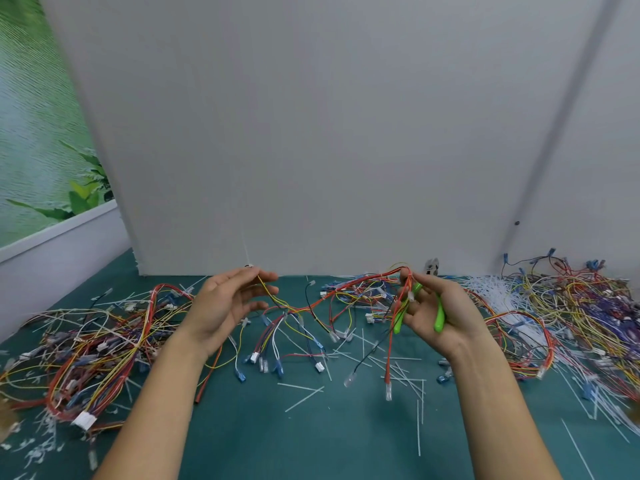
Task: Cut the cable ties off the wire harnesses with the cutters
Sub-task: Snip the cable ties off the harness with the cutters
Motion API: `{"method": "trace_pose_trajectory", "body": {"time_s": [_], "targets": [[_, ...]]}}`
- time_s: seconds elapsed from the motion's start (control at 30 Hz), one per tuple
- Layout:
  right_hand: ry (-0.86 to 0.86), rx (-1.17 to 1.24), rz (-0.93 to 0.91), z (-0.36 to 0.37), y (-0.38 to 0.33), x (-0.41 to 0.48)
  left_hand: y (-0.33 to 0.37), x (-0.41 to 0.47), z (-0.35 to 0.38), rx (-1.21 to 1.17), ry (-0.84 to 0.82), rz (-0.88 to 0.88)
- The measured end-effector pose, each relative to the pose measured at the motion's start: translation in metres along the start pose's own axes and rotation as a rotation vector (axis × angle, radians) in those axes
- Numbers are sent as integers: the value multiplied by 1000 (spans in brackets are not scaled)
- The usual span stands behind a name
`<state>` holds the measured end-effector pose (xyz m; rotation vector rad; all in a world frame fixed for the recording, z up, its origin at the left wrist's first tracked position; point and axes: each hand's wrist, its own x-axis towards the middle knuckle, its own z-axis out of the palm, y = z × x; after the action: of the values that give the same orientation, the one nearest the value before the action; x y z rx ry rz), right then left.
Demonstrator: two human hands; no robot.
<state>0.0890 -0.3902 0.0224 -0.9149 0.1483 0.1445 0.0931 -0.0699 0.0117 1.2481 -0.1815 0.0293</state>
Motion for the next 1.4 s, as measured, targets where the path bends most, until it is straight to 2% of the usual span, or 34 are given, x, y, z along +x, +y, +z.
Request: {"method": "trace_pose_trajectory", "body": {"time_s": [0.3,0.57,0.7,0.93,1.0,1.17,1.4], "targets": [[-7,-478,-13,11,11,-5,2,-2,9,171,79,175],[62,-1153,-116,13,9,-19,1,-4,17,432,122,308],[85,-1407,-153,21,5,-26,-3,-3,19,520,110,347],[145,-1700,-146,31,7,-40,-9,-4,30,563,21,358],[132,-1662,-202,35,7,-42,-10,-5,35,567,-7,362],[-18,-1148,-310,54,19,-44,-17,-9,48,639,-77,348],[-37,-920,-400,67,45,-35,-23,-19,70,758,-199,402]]}}
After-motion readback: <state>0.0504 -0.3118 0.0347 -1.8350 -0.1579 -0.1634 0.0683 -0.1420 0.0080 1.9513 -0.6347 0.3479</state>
